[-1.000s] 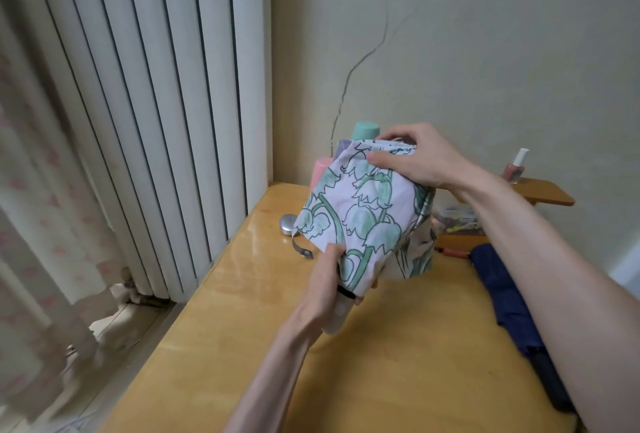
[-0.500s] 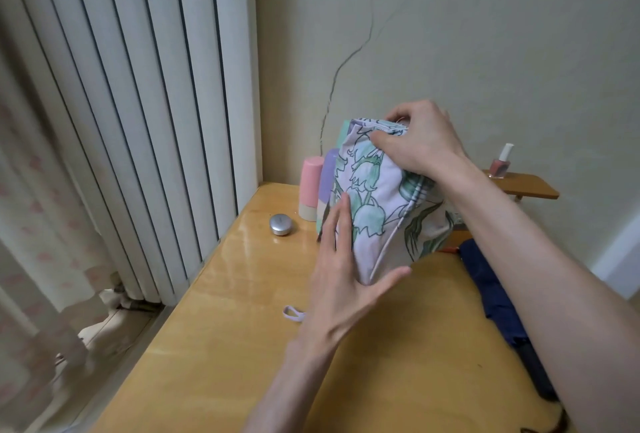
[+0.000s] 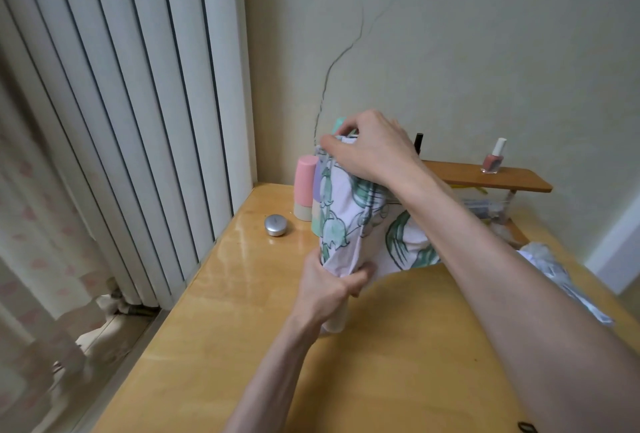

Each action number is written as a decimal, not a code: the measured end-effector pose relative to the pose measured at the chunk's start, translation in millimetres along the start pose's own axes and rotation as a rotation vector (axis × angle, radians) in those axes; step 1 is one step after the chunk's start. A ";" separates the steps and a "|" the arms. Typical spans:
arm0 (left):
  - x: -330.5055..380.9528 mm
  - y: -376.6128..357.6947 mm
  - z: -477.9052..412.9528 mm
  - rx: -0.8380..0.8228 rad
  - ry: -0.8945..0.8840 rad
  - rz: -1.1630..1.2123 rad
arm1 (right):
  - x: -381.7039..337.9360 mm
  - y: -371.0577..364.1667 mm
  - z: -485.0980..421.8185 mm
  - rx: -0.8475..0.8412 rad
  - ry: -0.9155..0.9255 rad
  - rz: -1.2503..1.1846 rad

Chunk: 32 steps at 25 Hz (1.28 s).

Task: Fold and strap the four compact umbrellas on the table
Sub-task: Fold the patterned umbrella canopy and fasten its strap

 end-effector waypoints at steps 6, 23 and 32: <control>-3.1 26.7 -12.4 0.046 0.044 0.024 | 68.3 5.8 22.0 -0.027 -0.005 -0.484; -11.3 55.7 -32.9 0.235 0.081 -0.023 | 126.4 -10.5 102.2 -0.106 0.088 -0.602; -12.4 48.5 -28.1 0.195 0.112 0.030 | 124.5 -19.2 102.1 -0.057 0.066 -0.699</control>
Point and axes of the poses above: each hand's wrist, its own z-axis away from the middle knuckle, its own y-axis out of the back of the hand, x = y × z, the point moved 7 cm from there along -z, towards the middle knuckle, and after that the axes turned 15 degrees about x, right-handed, at the moved point
